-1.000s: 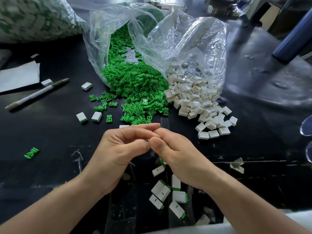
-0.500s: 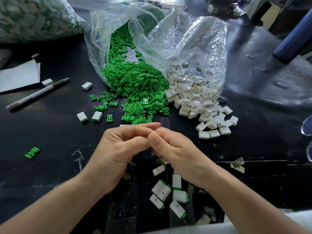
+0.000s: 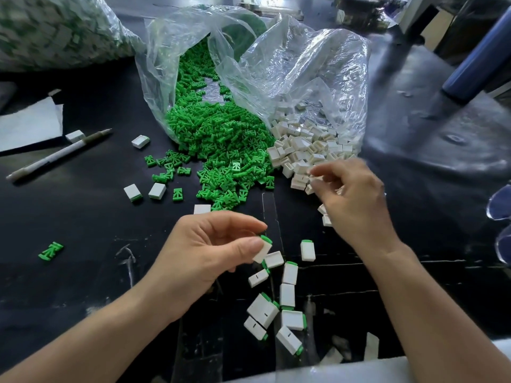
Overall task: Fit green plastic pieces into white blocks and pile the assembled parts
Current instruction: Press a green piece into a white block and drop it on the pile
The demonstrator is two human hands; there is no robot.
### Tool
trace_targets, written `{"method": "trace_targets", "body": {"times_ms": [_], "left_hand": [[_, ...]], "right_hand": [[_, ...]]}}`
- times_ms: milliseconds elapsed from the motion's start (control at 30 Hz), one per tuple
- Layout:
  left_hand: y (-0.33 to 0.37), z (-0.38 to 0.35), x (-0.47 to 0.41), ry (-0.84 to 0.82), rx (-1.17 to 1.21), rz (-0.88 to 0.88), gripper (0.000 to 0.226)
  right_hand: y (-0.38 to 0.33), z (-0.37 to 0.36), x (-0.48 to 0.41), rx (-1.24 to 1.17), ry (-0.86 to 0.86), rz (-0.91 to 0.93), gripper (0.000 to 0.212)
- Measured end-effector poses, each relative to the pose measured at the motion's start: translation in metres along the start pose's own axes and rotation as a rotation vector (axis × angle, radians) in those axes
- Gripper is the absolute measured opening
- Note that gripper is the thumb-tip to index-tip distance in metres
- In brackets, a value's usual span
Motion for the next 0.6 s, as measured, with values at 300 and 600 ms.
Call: {"method": "trace_targets", "body": {"times_ms": [300, 600], "left_hand": [[-0.002, -0.007, 0.004, -0.134, -0.088, 0.051, 0.035], [-0.002, -0.004, 0.002, -0.126, -0.144, 0.054, 0.031]], "right_hand": [[0.020, -0.005, -0.010, 0.229, 0.019, -0.051, 0.023], [0.021, -0.008, -0.011, 0.209, 0.032, -0.023, 0.011]]}}
Point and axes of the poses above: each hand's wrist, its own x-axis away from the middle knuckle, its own z-axis out of the back of the hand, y = z × x, the point moved 4 cm from there along -x, towards the middle knuckle, and after that the axes turned 11 degrees about x, right-handed, at the moved point
